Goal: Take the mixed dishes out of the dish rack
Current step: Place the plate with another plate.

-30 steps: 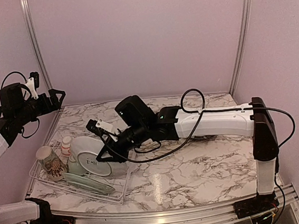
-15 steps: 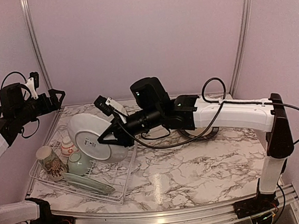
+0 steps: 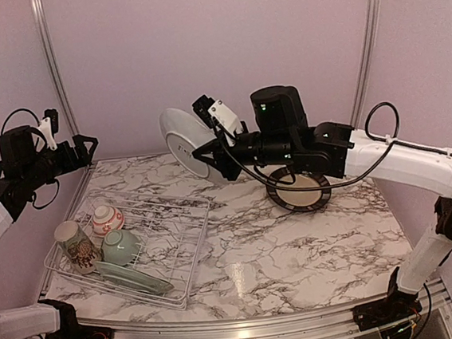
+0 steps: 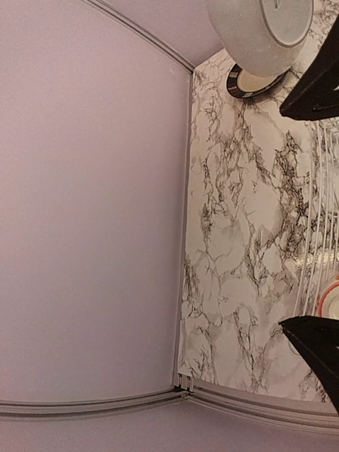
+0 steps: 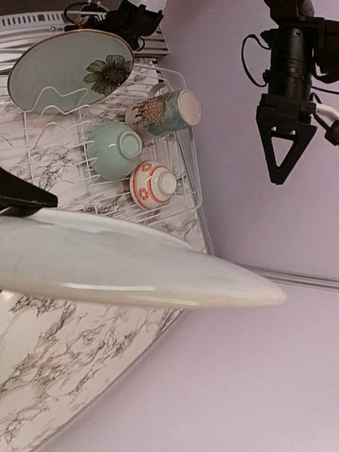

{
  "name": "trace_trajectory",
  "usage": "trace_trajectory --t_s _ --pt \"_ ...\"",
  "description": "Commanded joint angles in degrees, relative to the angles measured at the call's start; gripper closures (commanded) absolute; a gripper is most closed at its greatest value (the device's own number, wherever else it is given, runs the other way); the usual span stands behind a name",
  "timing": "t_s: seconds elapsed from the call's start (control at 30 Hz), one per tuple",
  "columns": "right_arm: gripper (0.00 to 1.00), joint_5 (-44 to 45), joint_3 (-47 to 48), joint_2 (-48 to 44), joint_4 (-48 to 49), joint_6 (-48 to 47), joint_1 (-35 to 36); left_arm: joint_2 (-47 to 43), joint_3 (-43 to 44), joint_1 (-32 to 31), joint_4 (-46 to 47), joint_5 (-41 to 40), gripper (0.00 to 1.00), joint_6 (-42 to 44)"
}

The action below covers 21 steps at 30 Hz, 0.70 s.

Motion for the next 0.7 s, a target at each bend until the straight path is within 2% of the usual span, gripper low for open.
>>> trace_trajectory --t_s 0.0,0.27,0.43,0.67 --pt "1.0 16.16 -0.49 -3.55 2.16 -5.36 -4.83 0.2 -0.84 0.48 1.37 0.92 0.01 -0.1" --pt "1.0 30.94 -4.45 -1.11 -5.73 -6.29 -13.51 0.57 -0.83 0.59 1.45 1.7 0.01 -0.48" --pt "1.0 40.46 -4.21 3.62 -10.41 -8.39 -15.34 0.75 -0.83 0.68 1.54 2.2 0.01 -0.68" --pt "1.0 45.87 -4.69 10.53 -12.47 -9.76 -16.15 0.6 -0.9 0.68 1.63 2.39 0.01 -0.77"
